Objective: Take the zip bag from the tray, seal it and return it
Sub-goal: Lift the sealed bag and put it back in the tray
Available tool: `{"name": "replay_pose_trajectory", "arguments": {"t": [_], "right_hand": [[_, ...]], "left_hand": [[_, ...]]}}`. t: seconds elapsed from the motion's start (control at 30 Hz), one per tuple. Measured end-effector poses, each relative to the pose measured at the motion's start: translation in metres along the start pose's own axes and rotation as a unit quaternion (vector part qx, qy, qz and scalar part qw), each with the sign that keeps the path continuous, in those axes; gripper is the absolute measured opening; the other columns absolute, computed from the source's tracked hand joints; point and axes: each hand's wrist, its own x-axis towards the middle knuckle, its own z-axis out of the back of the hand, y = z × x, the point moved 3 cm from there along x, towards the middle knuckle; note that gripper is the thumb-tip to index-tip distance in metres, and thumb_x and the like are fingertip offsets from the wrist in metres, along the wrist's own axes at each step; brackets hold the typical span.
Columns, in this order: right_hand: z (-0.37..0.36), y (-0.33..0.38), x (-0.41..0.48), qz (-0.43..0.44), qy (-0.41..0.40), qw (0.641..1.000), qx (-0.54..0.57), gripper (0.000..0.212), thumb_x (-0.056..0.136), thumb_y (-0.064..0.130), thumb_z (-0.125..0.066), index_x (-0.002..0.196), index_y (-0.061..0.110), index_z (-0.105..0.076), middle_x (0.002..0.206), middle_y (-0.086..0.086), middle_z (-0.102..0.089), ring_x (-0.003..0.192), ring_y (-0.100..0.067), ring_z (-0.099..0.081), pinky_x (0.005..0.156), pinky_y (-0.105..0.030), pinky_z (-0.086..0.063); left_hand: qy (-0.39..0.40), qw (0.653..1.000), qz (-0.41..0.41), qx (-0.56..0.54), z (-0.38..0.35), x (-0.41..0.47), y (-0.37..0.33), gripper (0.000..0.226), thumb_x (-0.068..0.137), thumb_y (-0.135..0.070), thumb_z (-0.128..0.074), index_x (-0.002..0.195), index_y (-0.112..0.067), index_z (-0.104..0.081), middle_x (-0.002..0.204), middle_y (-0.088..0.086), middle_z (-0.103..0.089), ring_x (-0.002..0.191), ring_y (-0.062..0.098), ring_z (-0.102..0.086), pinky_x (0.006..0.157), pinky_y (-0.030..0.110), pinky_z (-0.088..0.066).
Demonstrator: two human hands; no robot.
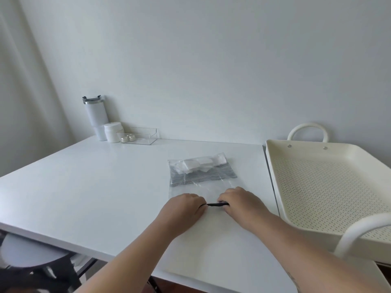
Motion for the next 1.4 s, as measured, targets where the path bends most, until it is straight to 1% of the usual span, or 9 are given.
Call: {"name": "replay_pose_trajectory", "arguments": {"t": [0.07, 0.2, 0.3, 0.47, 0.63, 0.87, 1.0, 1.13, 1.4], "right_hand": [[0.004, 0.004, 0.005, 0.012, -0.008, 1.000, -0.025, 0.023, 0.092, 0.013, -0.046, 0.100, 0.022, -0.066, 0.103, 0.000, -0.062, 0.099, -0.027, -0.055, 0.070, -0.032, -0.042], [0.031, 0.012, 0.023, 0.008, -0.007, 1.000, -0.030, 0.019, 0.089, 0.015, -0.045, 0.084, 0.022, -0.062, 0.093, -0.003, -0.064, 0.085, -0.030, -0.058, 0.065, -0.034, -0.043], [0.067, 0.016, 0.045, 0.007, 0.014, 1.000, -0.001, 0.014, 0.090, 0.020, -0.051, 0.087, 0.026, -0.063, 0.096, -0.002, -0.064, 0.085, -0.028, -0.060, 0.068, -0.033, -0.046], [0.135, 0.030, 0.093, -0.009, -0.040, 0.999, 0.027, 0.008, 0.091, 0.021, -0.059, 0.088, 0.022, -0.067, 0.094, -0.002, -0.062, 0.079, -0.024, -0.056, 0.061, -0.030, -0.041], [0.194, 0.052, 0.132, 0.003, -0.091, 0.995, 0.048, 0.008, 0.089, 0.019, -0.064, 0.094, 0.017, -0.070, 0.101, -0.006, -0.064, 0.087, -0.028, -0.062, 0.078, -0.040, -0.054], [0.252, 0.063, 0.145, 0.018, -0.085, 0.993, 0.076, 0.003, 0.084, 0.017, -0.070, 0.084, 0.020, -0.071, 0.087, -0.004, -0.062, 0.075, -0.022, -0.055, 0.058, -0.027, -0.041], [0.274, 0.049, 0.131, 0.002, -0.046, 0.996, 0.081, 0.007, 0.082, 0.019, -0.070, 0.086, 0.015, -0.075, 0.078, -0.004, -0.067, 0.075, -0.019, -0.056, 0.067, -0.029, -0.041], [0.300, 0.028, 0.109, -0.002, -0.062, 0.996, 0.067, 0.011, 0.083, 0.020, -0.070, 0.091, 0.013, -0.076, 0.083, -0.006, -0.072, 0.078, -0.016, -0.059, 0.068, -0.028, -0.043], [0.343, -0.051, 0.061, -0.065, -0.131, 0.989, 0.033, 0.007, 0.084, 0.018, -0.069, 0.087, 0.013, -0.074, 0.066, 0.007, -0.063, 0.069, -0.014, -0.058, 0.058, -0.025, -0.041]], "left_hand": [[0.014, 1.000, 0.000, 0.021, 0.003, -0.001, -0.003, 0.026, 0.096, -0.034, -0.043, 0.098, -0.017, -0.063, 0.090, -0.001, -0.064, 0.084, 0.020, -0.059, 0.067, 0.037, -0.050], [0.001, 0.999, 0.048, 0.020, 0.022, 0.009, 0.001, 0.017, 0.094, -0.026, -0.047, 0.090, -0.016, -0.061, 0.087, 0.001, -0.065, 0.081, 0.026, -0.061, 0.066, 0.037, -0.051], [-0.003, 0.995, 0.094, -0.045, 0.058, 0.031, 0.015, 0.015, 0.092, -0.028, -0.054, 0.090, -0.021, -0.067, 0.088, 0.002, -0.068, 0.079, 0.026, -0.062, 0.070, 0.036, -0.053], [0.010, 0.990, 0.119, -0.078, 0.136, 0.088, 0.037, 0.012, 0.088, -0.024, -0.065, 0.093, -0.019, -0.074, 0.089, 0.004, -0.067, 0.081, 0.025, -0.061, 0.068, 0.031, -0.048], [-0.015, 0.987, 0.150, -0.057, 0.215, 0.127, 0.051, 0.007, 0.082, -0.020, -0.071, 0.088, -0.018, -0.073, 0.090, 0.006, -0.071, 0.084, 0.024, -0.065, 0.070, 0.030, -0.049], [-0.016, 0.986, 0.144, -0.079, 0.273, 0.140, 0.050, 0.005, 0.078, -0.022, -0.075, 0.081, -0.018, -0.075, 0.074, 0.002, -0.072, 0.069, 0.015, -0.063, 0.071, 0.030, -0.051], [0.013, 0.984, 0.131, -0.117, 0.283, 0.148, 0.034, 0.009, 0.081, -0.025, -0.074, 0.084, -0.017, -0.077, 0.074, -0.006, -0.075, 0.074, 0.011, -0.071, 0.077, 0.029, -0.054], [0.011, 0.986, 0.100, -0.130, 0.286, 0.164, 0.005, 0.011, 0.083, -0.025, -0.070, 0.089, -0.017, -0.076, 0.090, -0.005, -0.078, 0.088, 0.015, -0.074, 0.086, 0.034, -0.054], [-0.037, 0.988, 0.009, -0.153, 0.267, 0.228, -0.079, 0.008, 0.083, -0.021, -0.070, 0.084, -0.014, -0.074, 0.084, -0.004, -0.078, 0.075, 0.011, -0.072, 0.064, 0.026, -0.052]]}}
